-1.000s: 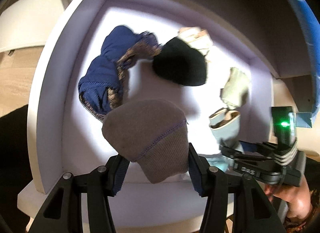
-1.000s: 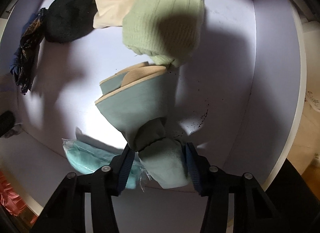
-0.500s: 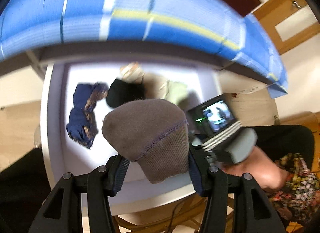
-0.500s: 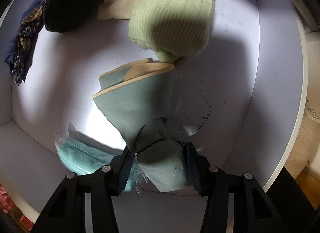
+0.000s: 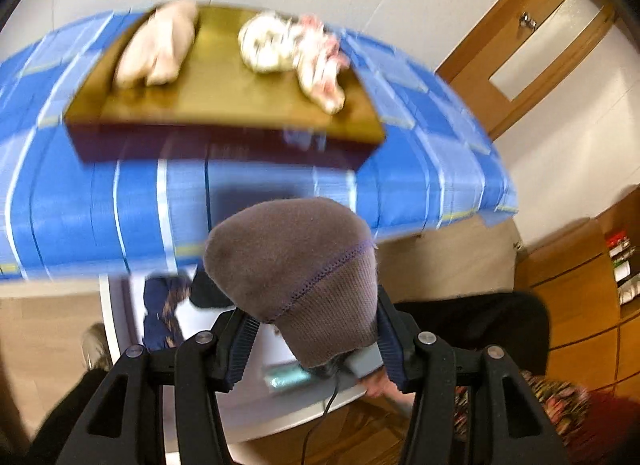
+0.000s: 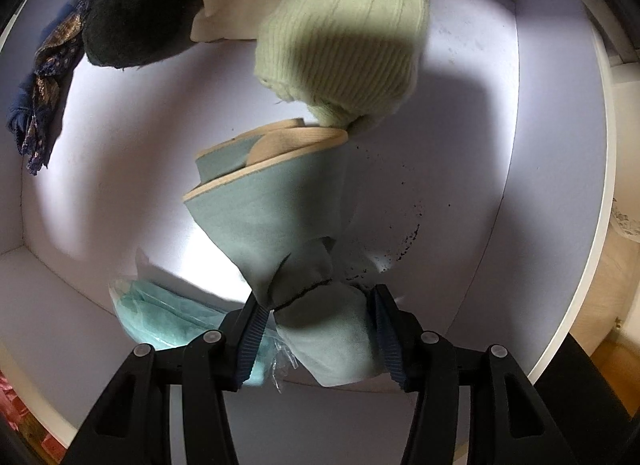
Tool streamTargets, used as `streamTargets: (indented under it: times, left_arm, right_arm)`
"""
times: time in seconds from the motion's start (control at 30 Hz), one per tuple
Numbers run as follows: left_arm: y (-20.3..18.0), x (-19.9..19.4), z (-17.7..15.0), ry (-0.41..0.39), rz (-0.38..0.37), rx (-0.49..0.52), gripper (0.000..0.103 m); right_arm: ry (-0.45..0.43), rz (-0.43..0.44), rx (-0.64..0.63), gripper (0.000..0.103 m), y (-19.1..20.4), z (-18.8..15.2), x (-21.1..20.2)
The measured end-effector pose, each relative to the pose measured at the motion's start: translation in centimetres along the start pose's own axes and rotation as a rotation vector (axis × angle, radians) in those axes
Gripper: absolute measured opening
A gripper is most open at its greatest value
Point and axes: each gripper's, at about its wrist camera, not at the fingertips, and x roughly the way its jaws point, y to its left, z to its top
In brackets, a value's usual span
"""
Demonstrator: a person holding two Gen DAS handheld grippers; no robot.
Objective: Organize soft objects
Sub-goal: 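Lift the grey beanie with the left tool toward the tray while the right tool holds the teal garment, then open the left tool to drop the grey beanie into the gold tray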
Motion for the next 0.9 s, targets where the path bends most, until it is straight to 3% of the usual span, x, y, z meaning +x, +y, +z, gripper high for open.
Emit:
streamTargets:
  times: [0.33,0.6,0.9]
  left_arm:
    - [1.5,-0.5,10.4,-0.048,0.078,-0.016,0.054]
    - [4.4,3.3,18.5,-0.051,0.104,-0.108,0.054]
    - [8.0,7.9,24.1,-0.039,0.177,-0.160,0.054]
  right_arm:
    - [0.000,0.032,0.030,0.056,-1.1,0.4,-0.5]
    - [0.007,0.051,0.048,0.057,-2.2,0.9,-1.1]
    - [0.009,0.090,0.063,0.059,-3.9,1.4,-1.7]
